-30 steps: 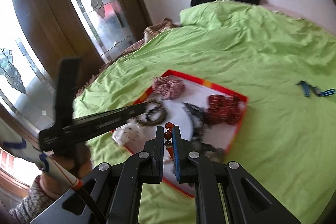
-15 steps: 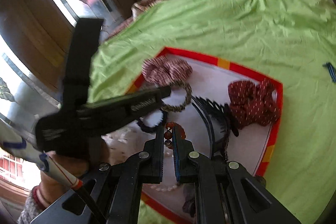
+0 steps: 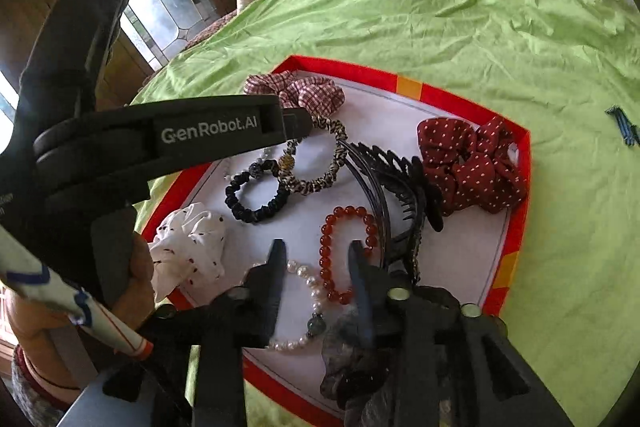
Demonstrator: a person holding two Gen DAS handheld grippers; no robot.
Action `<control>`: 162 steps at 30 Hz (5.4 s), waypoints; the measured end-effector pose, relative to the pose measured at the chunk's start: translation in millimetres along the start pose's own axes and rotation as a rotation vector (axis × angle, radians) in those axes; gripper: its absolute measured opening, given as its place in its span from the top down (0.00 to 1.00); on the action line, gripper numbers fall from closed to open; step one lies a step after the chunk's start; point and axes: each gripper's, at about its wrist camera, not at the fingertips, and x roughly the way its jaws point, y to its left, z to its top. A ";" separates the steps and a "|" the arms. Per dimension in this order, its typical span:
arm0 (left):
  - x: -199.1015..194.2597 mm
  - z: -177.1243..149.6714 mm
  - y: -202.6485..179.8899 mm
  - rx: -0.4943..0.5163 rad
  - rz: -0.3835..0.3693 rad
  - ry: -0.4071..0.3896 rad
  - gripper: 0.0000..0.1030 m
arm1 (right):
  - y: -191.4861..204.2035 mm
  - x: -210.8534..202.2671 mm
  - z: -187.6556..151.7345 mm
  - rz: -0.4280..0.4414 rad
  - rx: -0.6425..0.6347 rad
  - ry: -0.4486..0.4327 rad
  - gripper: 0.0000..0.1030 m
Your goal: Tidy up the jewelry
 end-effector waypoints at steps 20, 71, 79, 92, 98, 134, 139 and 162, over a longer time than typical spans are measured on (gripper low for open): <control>-123.1 -77.0 -41.1 0.024 0.115 -0.225 0.44 | -47.0 -112.8 -72.3 -0.069 0.055 -0.093 0.46; -166.0 -233.8 -191.8 0.240 0.310 -0.372 0.00 | -154.5 -219.7 -188.1 -0.524 0.120 -0.199 0.20; -138.5 -234.6 -186.0 0.259 0.318 -0.284 0.00 | -166.2 -204.0 -200.9 -0.498 0.216 -0.138 0.20; -111.8 -235.1 -168.7 0.239 0.317 -0.208 0.00 | -143.3 -178.1 -196.6 -0.482 0.157 -0.081 0.20; -102.8 -229.4 -166.5 0.225 0.342 -0.151 0.00 | -144.7 -174.0 -194.6 -0.485 0.162 -0.064 0.19; -75.2 -232.2 -165.8 0.220 0.286 -0.036 0.00 | -150.8 -158.2 -194.9 -0.488 0.206 -0.015 0.19; -75.5 -231.9 -163.3 0.213 0.286 -0.035 0.00 | -150.2 -157.5 -194.8 -0.489 0.203 -0.012 0.19; -79.9 -231.5 -155.1 0.193 0.278 -0.041 0.00 | -139.0 -157.9 -191.9 -0.512 0.196 -0.006 0.17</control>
